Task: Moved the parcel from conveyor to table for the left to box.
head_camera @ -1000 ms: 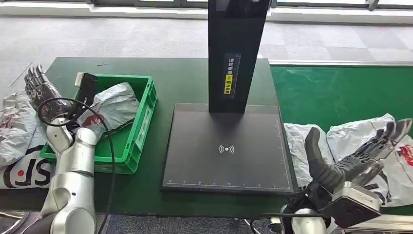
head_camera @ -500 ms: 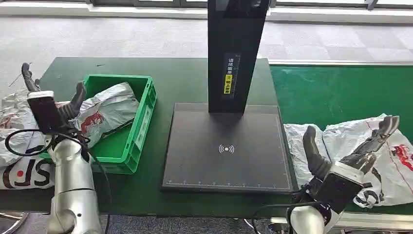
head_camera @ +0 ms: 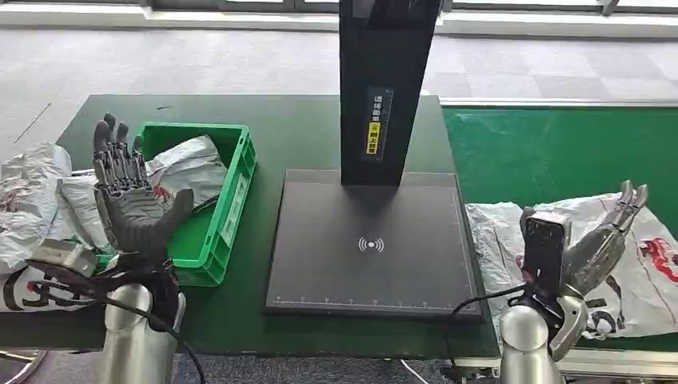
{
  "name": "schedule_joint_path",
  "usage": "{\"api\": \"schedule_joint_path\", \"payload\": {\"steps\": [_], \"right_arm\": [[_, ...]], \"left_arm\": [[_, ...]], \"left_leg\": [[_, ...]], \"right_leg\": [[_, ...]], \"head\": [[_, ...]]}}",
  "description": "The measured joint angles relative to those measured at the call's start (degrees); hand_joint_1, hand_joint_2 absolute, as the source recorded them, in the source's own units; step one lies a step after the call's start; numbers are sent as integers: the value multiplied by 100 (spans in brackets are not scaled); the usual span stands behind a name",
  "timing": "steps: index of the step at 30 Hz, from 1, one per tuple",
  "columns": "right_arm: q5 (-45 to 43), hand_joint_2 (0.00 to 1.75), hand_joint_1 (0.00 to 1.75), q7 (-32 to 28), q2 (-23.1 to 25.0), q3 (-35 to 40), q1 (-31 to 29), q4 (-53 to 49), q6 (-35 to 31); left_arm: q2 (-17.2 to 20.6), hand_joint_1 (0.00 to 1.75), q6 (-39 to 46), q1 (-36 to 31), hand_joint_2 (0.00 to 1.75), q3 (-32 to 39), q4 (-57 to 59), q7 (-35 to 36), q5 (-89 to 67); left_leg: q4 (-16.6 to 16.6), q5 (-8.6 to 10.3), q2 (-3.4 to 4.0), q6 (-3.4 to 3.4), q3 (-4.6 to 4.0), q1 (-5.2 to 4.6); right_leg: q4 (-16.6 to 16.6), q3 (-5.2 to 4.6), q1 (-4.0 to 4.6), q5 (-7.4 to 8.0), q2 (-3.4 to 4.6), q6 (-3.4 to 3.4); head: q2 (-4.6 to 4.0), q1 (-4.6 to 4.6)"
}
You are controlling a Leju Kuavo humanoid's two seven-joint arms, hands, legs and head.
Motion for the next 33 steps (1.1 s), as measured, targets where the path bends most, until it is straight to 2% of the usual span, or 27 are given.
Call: {"api": "schedule_joint_path", "payload": {"steps": [9, 17, 23, 28, 33], "right_arm": [[103, 175, 0, 92, -129, -453, -412, 649, 304], [144, 175, 0, 116, -151, -551, -485, 829, 359], [394, 175, 0, 483, -155, -641, -701, 1203, 647], [315, 175, 0, 509, -214, -748, -899, 1814, 1245], [313, 175, 0, 509, -219, -752, -914, 1862, 1289]], "left_arm": [[-2, 0, -50, 454, 175, -538, -588, 2, -11], [0, 0, -50, 522, 175, -624, -720, 2, -24], [2, 0, -46, 542, 175, -641, -801, 2, -173], [2, 0, -138, 627, 175, -641, -899, 4, -247], [2, 0, -144, 630, 175, -641, -901, 2, -258]], "left_leg": [[0, 1, -6, 1, -1, 1], [0, 2, -6, 0, -1, 1], [0, 2, -4, 1, 0, 0], [0, 2, -5, 1, 0, 1], [0, 2, -5, 1, 0, 1]], "right_leg": [[1, 2, 2, -1, -8, 1], [3, 2, 1, -1, -7, 1], [1, 2, 0, 0, -6, 1], [2, 3, 1, 0, -6, 1], [2, 3, 1, 0, -6, 1]], "head": [[0, 2], [0, 2], [0, 2], [0, 2], [0, 2]]}}
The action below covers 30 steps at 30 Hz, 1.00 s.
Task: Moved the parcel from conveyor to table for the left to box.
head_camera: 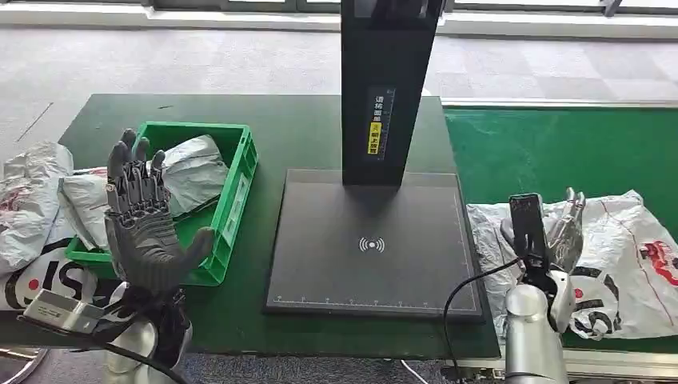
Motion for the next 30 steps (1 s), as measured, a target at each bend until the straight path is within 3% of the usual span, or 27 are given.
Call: {"api": "schedule_joint_path", "payload": {"steps": [2, 4, 16, 27, 30], "right_arm": [[7, 175, 0, 0, -15, -7, -34, 119, 100], [201, 175, 0, 114, -74, -9, -189, 858, 508], [339, 175, 0, 258, -153, -9, -424, 1564, 709], [459, 175, 0, 570, -232, -9, -549, 2001, 617], [570, 175, 0, 887, -247, -9, -564, 2060, 469]], "left_arm": [[0, 0, -9, 12, 175, 0, -13, 0, -18], [-2, 0, -85, 103, 175, 0, -44, 2, -46], [-4, 0, -136, 192, 175, 0, -109, 2, -72], [-9, 0, -147, 191, 175, 0, -107, 2, -133], [-9, 0, -147, 191, 175, 0, -107, 2, -138]], "left_leg": [[0, 0, 0, 0, 0, 0], [0, 0, -3, 0, -2, 1], [0, 0, -4, 0, -2, 0], [0, 0, -4, 0, -3, 0], [0, 0, -5, 0, -3, 0]], "right_leg": [[0, 0, 0, 0, 0, 0], [1, 0, 1, 0, -1, 0], [0, 0, 0, 0, -2, 0], [0, -1, 0, -1, -1, 0], [0, -1, 0, -1, -3, 0]], "head": [[0, 0], [0, 0], [0, 0], [0, 0], [0, 0]]}}
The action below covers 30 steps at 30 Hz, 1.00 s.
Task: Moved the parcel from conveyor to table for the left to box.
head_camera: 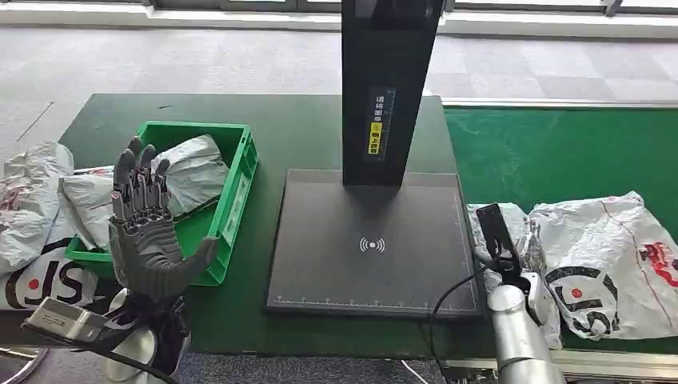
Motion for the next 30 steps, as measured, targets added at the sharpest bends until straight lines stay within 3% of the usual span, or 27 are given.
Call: {"api": "schedule_joint_path", "payload": {"steps": [16, 30], "right_arm": [[186, 175, 0, 223, -55, 0, -156, 323, -13], [245, 175, 0, 501, -114, 0, -400, 892, 468]], "left_arm": [[-2, 0, 96, 9, 175, 0, 4, 4, -70], [20, 0, 227, 25, 175, 0, 46, 4, -107]], "left_leg": [[0, 0, 2, 0, 1, 0], [0, -1, 9, 0, 10, 0]], "right_leg": [[0, 0, 0, 0, 1, 0], [-1, 3, 1, 1, 7, 0]], "head": [[0, 0], [0, 0]]}}
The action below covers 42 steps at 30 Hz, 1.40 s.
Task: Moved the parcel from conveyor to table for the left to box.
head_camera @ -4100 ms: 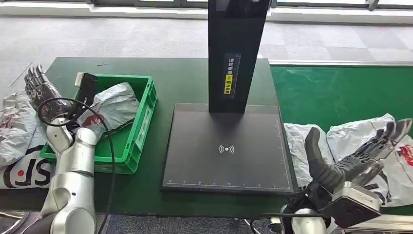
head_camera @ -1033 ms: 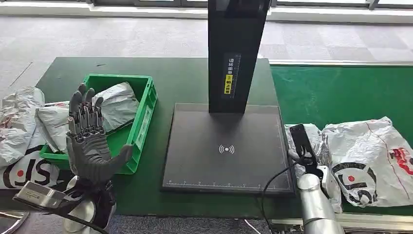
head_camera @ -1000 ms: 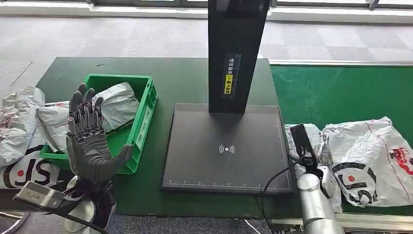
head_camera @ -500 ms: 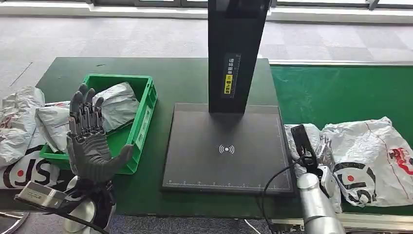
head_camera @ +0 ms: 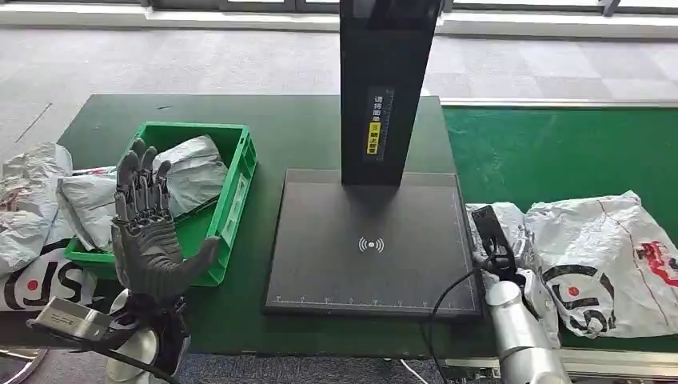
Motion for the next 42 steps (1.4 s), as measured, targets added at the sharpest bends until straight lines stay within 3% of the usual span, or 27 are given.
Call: {"api": "schedule_joint_path", "payload": {"steps": [5, 6, 7, 42], "right_arm": [[52, 175, 2, 142, -55, 0, -99, 188, 140], [57, 175, 49, 162, -63, 0, -113, 212, 153], [68, 175, 171, 199, -74, 0, -130, 245, 186], [87, 175, 175, 234, -153, 0, -165, 680, 437]], "left_arm": [[26, 0, 20, 0, 175, 0, 52, 0, 13], [31, 0, 26, 0, 175, 0, 57, 0, 13], [35, 0, 35, 0, 175, 0, 70, 0, 13], [85, 0, 131, 48, 175, 0, 135, 0, 13]], "left_leg": [[0, -1, 3, 0, 18, 1], [0, -1, 3, 0, 22, 1], [0, -1, 3, 0, 27, 1], [0, -6, -3, 6, 38, 0]], "right_leg": [[-2, 19, 1, 0, 4, 0], [-2, 23, 1, 0, 4, 0], [-2, 28, 1, 0, 4, 0], [-8, 48, 1, -6, -6, 6]], "head": [[0, 0], [0, 0], [0, 0], [0, 0]]}}
